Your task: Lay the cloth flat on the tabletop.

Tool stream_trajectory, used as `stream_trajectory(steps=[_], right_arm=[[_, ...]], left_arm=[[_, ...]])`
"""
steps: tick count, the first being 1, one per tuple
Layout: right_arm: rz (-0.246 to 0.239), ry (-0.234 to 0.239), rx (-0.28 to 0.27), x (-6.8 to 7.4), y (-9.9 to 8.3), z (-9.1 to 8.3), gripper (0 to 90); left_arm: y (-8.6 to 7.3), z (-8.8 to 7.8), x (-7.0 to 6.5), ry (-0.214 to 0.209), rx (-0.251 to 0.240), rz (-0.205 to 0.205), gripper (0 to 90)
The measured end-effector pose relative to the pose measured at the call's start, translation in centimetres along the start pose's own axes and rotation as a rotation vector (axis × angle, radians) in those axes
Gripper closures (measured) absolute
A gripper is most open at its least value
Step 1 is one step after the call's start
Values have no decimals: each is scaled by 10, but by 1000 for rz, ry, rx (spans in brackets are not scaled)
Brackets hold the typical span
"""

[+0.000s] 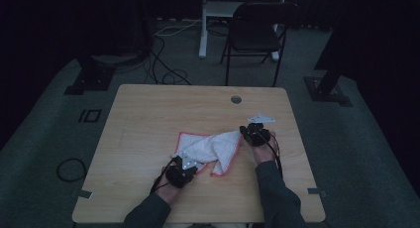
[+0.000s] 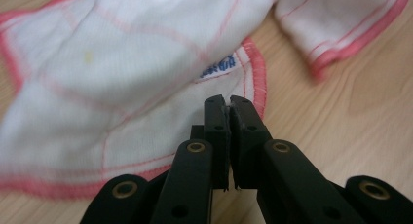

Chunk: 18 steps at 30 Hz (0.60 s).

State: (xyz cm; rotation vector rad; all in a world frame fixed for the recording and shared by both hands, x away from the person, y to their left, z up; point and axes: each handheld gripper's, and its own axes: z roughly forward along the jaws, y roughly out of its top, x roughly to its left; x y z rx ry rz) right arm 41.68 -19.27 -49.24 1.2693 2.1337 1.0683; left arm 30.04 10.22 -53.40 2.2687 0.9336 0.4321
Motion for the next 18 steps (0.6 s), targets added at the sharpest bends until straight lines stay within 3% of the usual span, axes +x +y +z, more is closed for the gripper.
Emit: stream_trajectory(steps=[7,18], right_arm=[[7,-13,4,-7,4,1,893],[9,-44,7,-21,13,0,894]], left_arm=[[-21,-16,21,1,-12,-14,872],[-39,-33,42,47,5,-31,873]])
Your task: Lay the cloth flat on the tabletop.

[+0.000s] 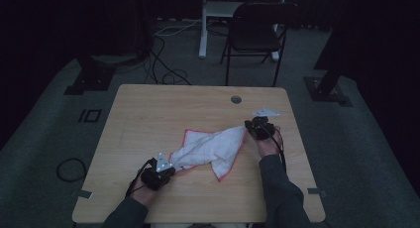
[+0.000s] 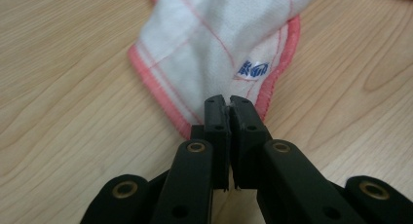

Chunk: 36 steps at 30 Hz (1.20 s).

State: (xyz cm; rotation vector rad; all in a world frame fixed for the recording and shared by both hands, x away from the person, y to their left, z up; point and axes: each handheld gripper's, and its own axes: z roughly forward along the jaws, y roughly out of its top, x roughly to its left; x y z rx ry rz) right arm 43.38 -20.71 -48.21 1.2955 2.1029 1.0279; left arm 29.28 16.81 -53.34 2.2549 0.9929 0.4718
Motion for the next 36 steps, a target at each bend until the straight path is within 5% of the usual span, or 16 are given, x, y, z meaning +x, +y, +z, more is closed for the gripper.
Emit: stream_trajectory(steps=[4,10,14,21,31,36], right_arm=[[4,-3,8,-1,0,1,886],[-1,17,-13,11,-2,-8,732],[-31,74,-49,33,-11,-30,721],[-59,158,-61,63,-44,-50,735],[-117,264,-16,110,-88,-56,719],[-174,322,30,131,-99,-53,630]], left_arm=[[0,0,1,11,0,-8,868],[1,-3,0,4,-36,-21,791],[6,-9,-6,-11,-81,-17,769],[12,-3,-17,-36,-84,6,753],[12,7,-26,-45,-69,31,709],[10,11,-28,-24,-48,41,684]])
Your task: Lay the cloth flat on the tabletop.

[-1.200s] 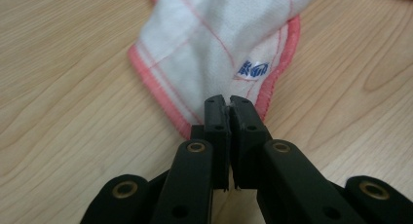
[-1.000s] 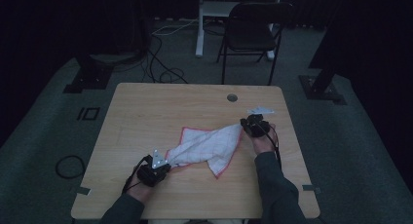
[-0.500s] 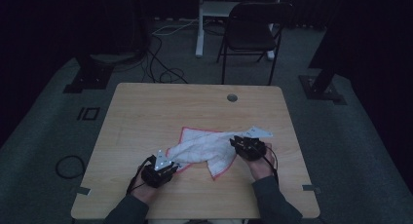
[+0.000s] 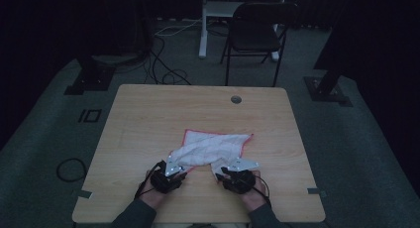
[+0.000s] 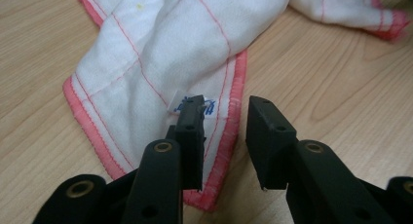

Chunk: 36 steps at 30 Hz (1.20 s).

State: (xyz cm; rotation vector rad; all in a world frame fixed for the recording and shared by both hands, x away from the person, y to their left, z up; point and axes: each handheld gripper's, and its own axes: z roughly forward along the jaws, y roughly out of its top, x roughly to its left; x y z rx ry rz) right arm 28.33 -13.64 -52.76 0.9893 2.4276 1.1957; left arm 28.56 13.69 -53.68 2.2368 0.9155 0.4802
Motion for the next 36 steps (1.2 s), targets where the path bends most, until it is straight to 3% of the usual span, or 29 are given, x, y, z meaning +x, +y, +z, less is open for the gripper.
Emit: stream_trajectory(steps=[3,8,11,19,23,28,31,36], right_arm=[[-18,5,53,3,-5,8,623],[-50,-8,73,2,-6,8,844],[-48,-32,63,-3,-5,2,873],[37,-106,-26,-32,-5,-38,877],[85,-116,-63,-47,-11,-60,878],[82,-127,-69,-48,-15,-68,874],[83,-121,-85,-50,-15,-74,774],[92,-137,-127,-52,-12,-82,704]], left_arm=[[0,1,0,13,2,9,688],[0,2,1,23,-1,-6,754],[1,1,3,32,14,-2,841],[-4,-15,13,21,-19,-52,876],[-3,-23,11,-16,-48,-56,879],[0,-28,2,-38,-65,-27,872],[1,-35,2,-65,-116,-23,750],[9,-40,9,-28,-141,-33,729]])
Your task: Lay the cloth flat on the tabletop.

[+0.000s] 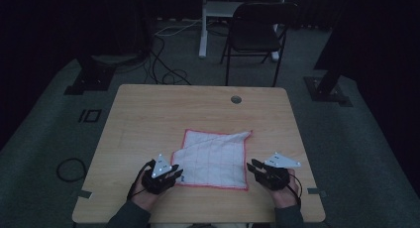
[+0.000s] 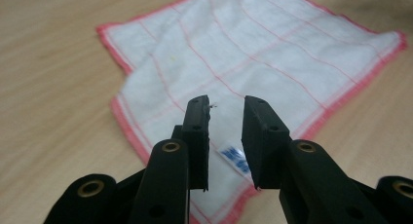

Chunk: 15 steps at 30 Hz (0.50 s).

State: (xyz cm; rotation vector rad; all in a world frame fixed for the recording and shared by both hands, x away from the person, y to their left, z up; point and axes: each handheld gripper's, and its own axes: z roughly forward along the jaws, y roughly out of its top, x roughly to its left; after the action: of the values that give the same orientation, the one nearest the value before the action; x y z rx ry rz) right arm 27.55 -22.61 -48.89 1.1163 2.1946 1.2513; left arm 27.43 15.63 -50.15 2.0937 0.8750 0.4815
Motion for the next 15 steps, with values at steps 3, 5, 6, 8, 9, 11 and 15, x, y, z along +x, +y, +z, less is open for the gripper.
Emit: stream_trajectory(steps=[3,5,6,8,9,11,15], right_arm=[[-5,9,16,4,-2,6,691],[-13,13,34,6,-5,12,685],[-10,16,42,8,-7,16,685],[-15,24,57,10,-11,23,681],[-17,26,63,12,-12,27,681],[-23,31,77,13,-15,33,684],[-37,27,88,16,-15,42,700]], left_arm=[[5,5,4,18,-4,0,730],[9,11,7,26,-4,4,736],[11,14,9,35,-4,5,741],[16,22,15,46,2,6,776],[18,26,18,52,5,3,791],[24,33,24,61,8,-1,811],[38,47,35,78,7,-4,828]])
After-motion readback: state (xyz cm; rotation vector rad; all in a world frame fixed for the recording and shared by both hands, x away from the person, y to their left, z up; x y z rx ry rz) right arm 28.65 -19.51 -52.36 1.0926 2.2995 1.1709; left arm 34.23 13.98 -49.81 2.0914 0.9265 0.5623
